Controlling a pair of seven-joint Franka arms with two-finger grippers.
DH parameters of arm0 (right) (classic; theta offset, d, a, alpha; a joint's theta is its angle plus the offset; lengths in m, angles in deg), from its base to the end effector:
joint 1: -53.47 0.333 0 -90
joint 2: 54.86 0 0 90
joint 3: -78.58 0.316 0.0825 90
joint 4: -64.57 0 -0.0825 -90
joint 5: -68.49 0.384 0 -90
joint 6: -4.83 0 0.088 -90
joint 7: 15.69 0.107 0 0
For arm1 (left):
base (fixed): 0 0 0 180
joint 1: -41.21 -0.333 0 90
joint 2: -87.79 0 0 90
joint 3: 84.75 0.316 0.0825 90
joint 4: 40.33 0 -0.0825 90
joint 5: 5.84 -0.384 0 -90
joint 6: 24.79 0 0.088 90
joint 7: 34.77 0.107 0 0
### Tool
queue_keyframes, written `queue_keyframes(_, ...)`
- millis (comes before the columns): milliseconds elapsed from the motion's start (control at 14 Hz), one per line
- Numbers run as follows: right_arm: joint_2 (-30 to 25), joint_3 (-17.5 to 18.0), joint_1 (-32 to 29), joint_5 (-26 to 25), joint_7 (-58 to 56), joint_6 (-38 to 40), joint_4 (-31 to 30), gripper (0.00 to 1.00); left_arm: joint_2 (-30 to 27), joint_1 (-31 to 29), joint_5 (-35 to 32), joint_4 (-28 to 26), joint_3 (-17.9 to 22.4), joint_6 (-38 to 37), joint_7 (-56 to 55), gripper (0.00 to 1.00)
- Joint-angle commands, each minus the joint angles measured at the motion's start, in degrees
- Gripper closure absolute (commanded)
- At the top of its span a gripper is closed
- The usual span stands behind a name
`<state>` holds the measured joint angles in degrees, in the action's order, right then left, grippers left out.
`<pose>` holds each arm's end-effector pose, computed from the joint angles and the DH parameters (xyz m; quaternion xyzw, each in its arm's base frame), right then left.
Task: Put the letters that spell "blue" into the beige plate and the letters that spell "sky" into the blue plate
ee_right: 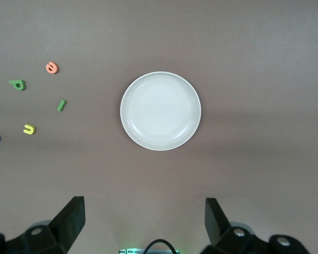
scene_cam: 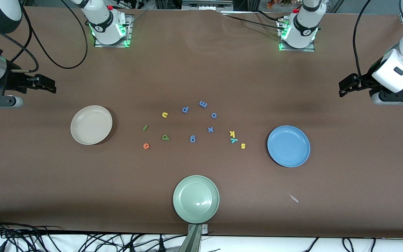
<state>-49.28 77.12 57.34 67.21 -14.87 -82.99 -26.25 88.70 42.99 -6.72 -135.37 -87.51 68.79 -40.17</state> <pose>0.5743 0.0223 0.5598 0.9970 0.0142 -0.0744 0.0145 0.5599 -0.0427 0.5794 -0.9997 -0.0069 0.0200 0.0090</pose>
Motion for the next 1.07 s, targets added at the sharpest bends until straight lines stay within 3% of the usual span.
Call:
queue_keyframes(0, -0.3, 0.1, -0.2, 1.0, -0.7, 0.0, 0.5, 0.00, -0.7, -0.5, 1.3, -0.5, -0.3, 0.5, 0.3, 0.00)
queue_keyframes(500, -0.3, 0.1, -0.2, 1.0, -0.6, 0.0, 0.5, 0.00, -0.6, 0.1, 1.8, -0.5, -0.5, 0.5, -0.4, 0.00)
queue_keyframes(1000, -0.3, 0.1, -0.2, 0.9, -0.7, 0.0, 0.5, 0.00, 0.0, 0.0, 1.3, -0.5, -3.8, -0.8, -0.3, 0.00)
